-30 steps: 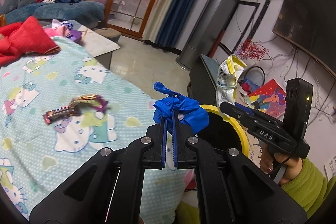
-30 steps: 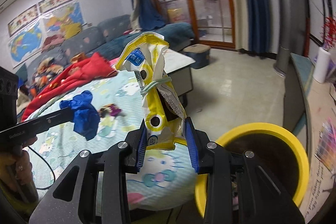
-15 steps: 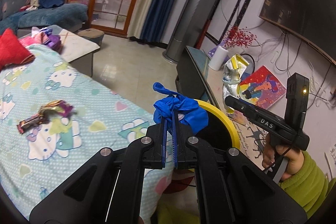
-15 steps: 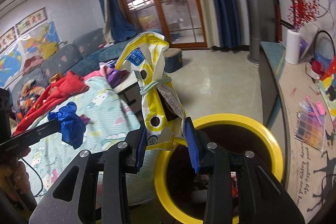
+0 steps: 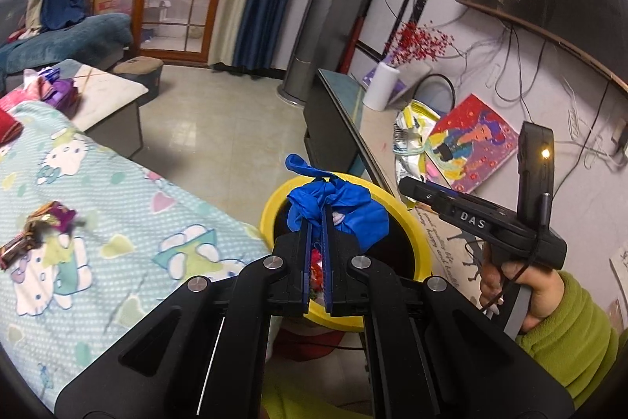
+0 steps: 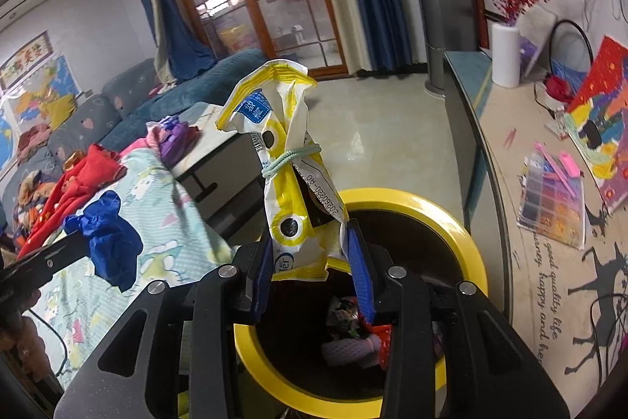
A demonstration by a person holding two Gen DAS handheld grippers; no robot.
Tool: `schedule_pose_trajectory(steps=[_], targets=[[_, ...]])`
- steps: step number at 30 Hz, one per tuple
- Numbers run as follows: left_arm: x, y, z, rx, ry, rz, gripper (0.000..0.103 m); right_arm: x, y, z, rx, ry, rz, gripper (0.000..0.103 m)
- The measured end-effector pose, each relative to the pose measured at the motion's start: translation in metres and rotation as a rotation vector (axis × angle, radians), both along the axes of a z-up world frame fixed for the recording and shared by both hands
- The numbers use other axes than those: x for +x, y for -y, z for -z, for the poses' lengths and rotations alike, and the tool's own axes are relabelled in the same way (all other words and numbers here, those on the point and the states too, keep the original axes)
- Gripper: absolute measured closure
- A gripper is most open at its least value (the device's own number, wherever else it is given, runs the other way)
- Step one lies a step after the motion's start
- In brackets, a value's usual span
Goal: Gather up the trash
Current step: 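Open both tools to drop the glove and snack bag into the bin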
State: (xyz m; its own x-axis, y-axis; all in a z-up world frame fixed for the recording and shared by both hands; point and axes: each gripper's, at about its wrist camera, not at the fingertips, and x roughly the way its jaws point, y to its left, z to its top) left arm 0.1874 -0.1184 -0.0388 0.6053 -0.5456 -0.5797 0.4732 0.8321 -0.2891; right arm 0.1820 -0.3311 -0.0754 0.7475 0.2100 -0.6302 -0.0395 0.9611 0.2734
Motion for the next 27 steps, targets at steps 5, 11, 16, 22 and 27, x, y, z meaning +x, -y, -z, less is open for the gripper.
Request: schedule_pose_trajectory(steps=[5, 11, 16, 22, 27], targets=[[0.002, 0.018, 0.008, 0.021, -0.013, 0.033, 0.101, 0.002, 0.009, 0.011, 0.012, -0.052, 0.016, 0.069], [0.005, 0.037, 0.019, 0.046, -0.028, 0.062, 0.101, 0.005, 0.015, 0.022, 0.029, -0.096, 0.016, 0.068], [0.010, 0.050, 0.028, 0.066, -0.036, 0.077, 0.101, 0.007, 0.019, 0.029, 0.034, -0.123, 0.016, 0.067], [0.016, 0.062, 0.037, 0.080, -0.047, 0.095, 0.101, 0.009, 0.025, 0.035, 0.052, -0.147, 0.024, 0.062], [0.022, 0.069, 0.041, 0.085, -0.052, 0.097, 0.092, 0.008, 0.035, 0.036, 0.075, -0.149, 0.056, 0.054]])
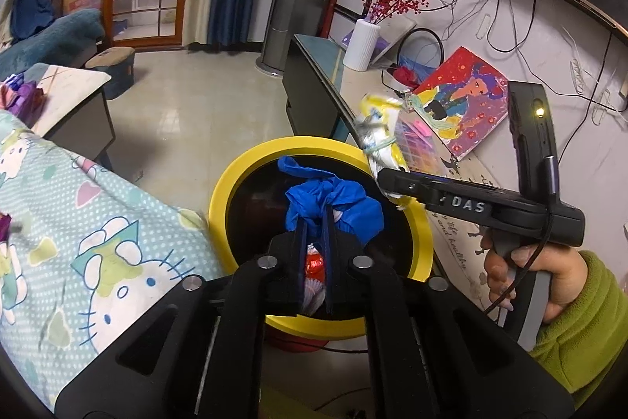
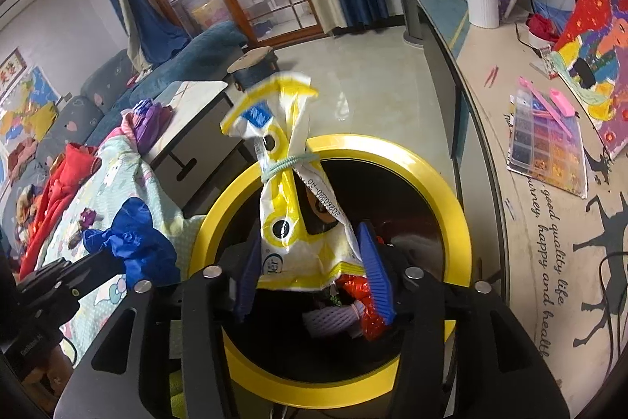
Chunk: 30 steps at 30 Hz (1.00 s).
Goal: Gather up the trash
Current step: 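Open both tools to drop the glove and snack bag into the bin, then move both tools back to the chocolate bar and purple wrapper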
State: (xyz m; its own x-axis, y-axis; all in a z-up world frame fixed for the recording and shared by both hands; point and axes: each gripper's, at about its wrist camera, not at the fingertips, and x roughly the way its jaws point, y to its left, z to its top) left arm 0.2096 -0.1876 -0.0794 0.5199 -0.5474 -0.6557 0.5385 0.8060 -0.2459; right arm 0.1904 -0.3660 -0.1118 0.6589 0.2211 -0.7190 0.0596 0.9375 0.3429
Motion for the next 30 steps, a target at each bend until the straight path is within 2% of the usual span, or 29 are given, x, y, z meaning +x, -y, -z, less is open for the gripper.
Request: schedule_pose_trajectory(steps=[1, 2, 3, 4, 5, 7, 9, 12, 20, 25, 30], targets=[[0.001, 0.001, 0.001, 0.001, -0.003, -0.002, 0.080, 0.000, 0.002, 0.000, 0.005, 0.002, 0.009, 0.052], [0.002, 0.000, 0.002, 0.005, -0.001, -0.010, 0.073, 0.000, 0.005, 0.000, 0.007, 0.003, 0.016, 0.048], [0.002, 0.000, 0.002, 0.002, 0.002, -0.013, 0.060, -0.001, 0.007, -0.001, 0.013, 0.007, 0.024, 0.047], [0.001, -0.002, 0.001, -0.002, 0.006, -0.017, 0.050, -0.001, 0.008, -0.003, 0.017, 0.012, 0.028, 0.047], [0.001, -0.003, 0.001, -0.004, 0.008, -0.021, 0.046, -0.002, 0.009, -0.004, 0.020, 0.018, 0.033, 0.046], [0.002, -0.006, -0.001, -0.005, 0.017, -0.038, 0.024, -0.002, 0.008, -0.007, 0.020, 0.028, 0.038, 0.045], [0.000, -0.011, -0.004, 0.005, 0.041, -0.059, 0.016, -0.004, 0.004, -0.011, 0.022, 0.050, 0.031, 0.043], [-0.001, -0.022, -0.008, 0.018, 0.068, -0.099, 0.011, -0.007, -0.005, -0.021, 0.013, 0.091, 0.020, 0.039], [-0.007, -0.062, -0.021, 0.044, 0.138, -0.218, 0.011, -0.014, -0.054, -0.051, -0.022, 0.215, -0.085, 0.034], [-0.011, -0.097, -0.032, 0.052, 0.184, -0.319, 0.011, -0.013, -0.093, -0.061, -0.032, 0.256, -0.183, 0.032], [-0.014, -0.132, -0.041, 0.045, 0.212, -0.408, 0.011, -0.011, -0.126, -0.066, -0.048, 0.259, -0.254, 0.032]])
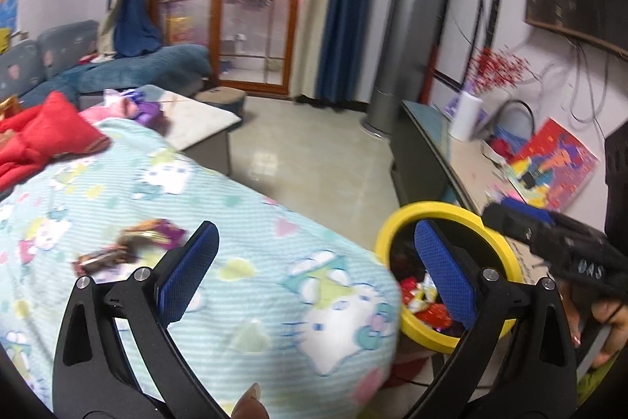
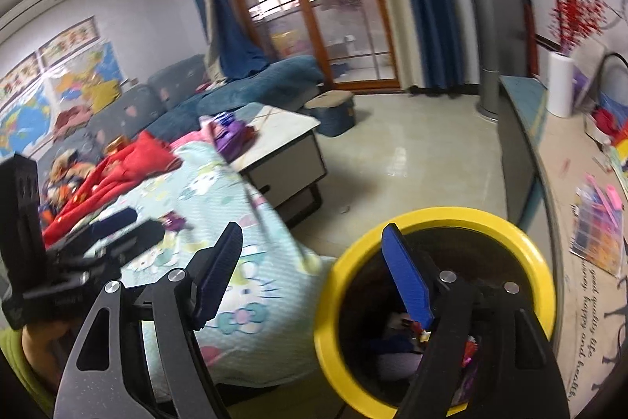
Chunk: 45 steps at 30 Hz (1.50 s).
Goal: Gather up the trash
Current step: 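Move both tools back to the chocolate bar and purple wrapper, then grasp the chocolate bar with the left tool while the right tool grasps the purple wrapper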
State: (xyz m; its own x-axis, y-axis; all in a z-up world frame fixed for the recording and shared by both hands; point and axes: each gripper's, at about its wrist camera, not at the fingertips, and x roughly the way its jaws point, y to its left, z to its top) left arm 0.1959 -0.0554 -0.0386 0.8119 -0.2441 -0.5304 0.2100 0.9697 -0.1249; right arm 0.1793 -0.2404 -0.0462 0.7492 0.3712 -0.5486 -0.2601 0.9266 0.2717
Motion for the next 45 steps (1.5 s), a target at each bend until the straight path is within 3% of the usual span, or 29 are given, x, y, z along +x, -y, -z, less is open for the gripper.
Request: schedule_pose_trajectory(steps=[13, 21, 27, 32, 40, 45], targets=[[-0.001, -0.086, -0.005, 0.028, 0.010, -0.208, 0.011, 0.005, -0.078, -0.006, -0.063, -0.007, -0.165, 0.031], [0.004, -0.137, 0.009, 0.031, -0.076, -0.298, 0.011, 0.021, -0.128, 0.003, -0.106, -0.036, -0.275, 0.031], [0.010, -0.168, 0.029, 0.022, -0.158, -0.309, 0.011, 0.043, -0.165, 0.013, -0.131, -0.073, -0.352, 0.032], [0.020, -0.185, 0.043, 0.010, -0.208, -0.300, 0.018, 0.065, -0.192, 0.020, -0.142, -0.101, -0.397, 0.033], [0.038, -0.208, 0.067, -0.114, -0.278, -0.273, 0.031, 0.103, -0.235, 0.045, -0.225, -0.143, -0.451, 0.035], [0.045, -0.215, 0.076, -0.192, -0.295, -0.263, 0.032, 0.119, -0.250, 0.062, -0.241, -0.183, -0.474, 0.051]])
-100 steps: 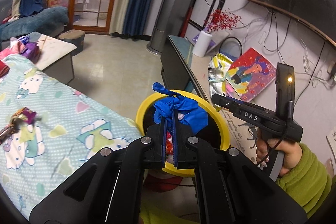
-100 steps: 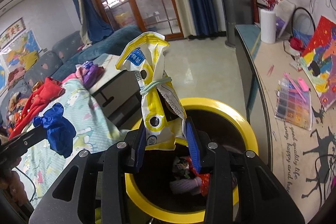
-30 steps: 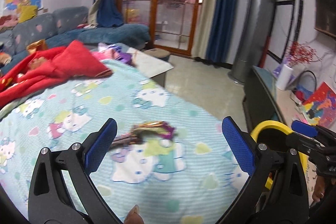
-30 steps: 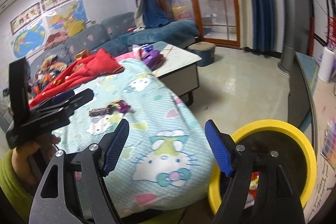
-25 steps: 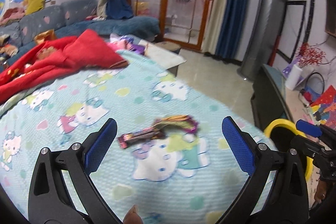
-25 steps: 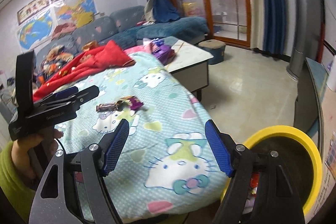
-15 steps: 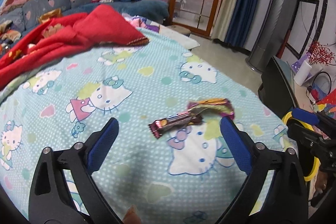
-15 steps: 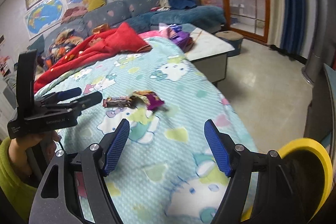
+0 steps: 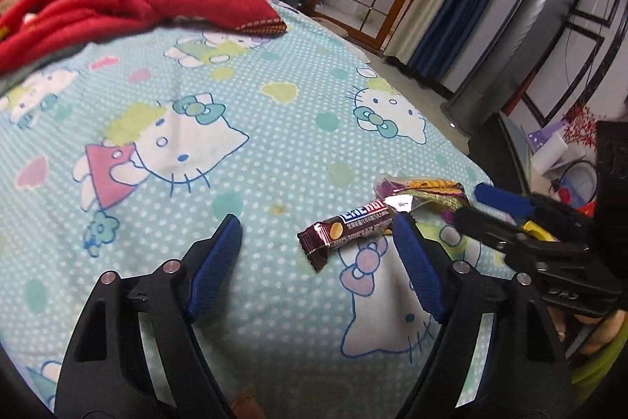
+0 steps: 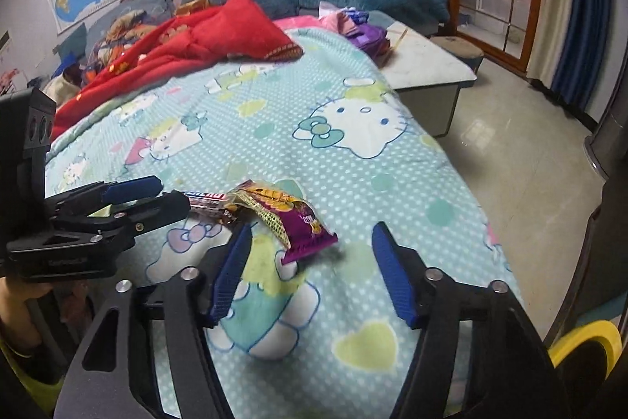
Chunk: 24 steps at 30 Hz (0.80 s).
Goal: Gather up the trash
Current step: 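Grasp the chocolate bar with the left tool while the right tool grasps the purple wrapper, then carry the chocolate bar and purple wrapper over the bin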
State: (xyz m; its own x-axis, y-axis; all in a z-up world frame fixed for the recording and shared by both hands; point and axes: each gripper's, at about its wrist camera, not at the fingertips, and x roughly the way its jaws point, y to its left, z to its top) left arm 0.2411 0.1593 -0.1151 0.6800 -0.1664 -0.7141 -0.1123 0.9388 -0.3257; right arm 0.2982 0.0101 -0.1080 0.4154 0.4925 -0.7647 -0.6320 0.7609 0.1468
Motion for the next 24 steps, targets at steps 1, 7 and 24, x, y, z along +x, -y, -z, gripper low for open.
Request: schedule_pose_trajectory(steps=[1, 7, 24], targets=[[0.001, -0.001, 0.001, -0.012, 0.003, 0.001, 0.033, 0.002, -0.002, 0.003, 0.001, -0.011, -0.002, 0.054], [0.002, 0.001, 0.002, -0.020, 0.006, 0.007, 0.049, 0.001, -0.001, 0.011, 0.028, -0.040, -0.006, 0.075], [-0.005, 0.032, -0.004, -0.021, 0.017, 0.095, 0.093, -0.028, 0.054, -0.002, 0.124, -0.032, 0.116, 0.075]])
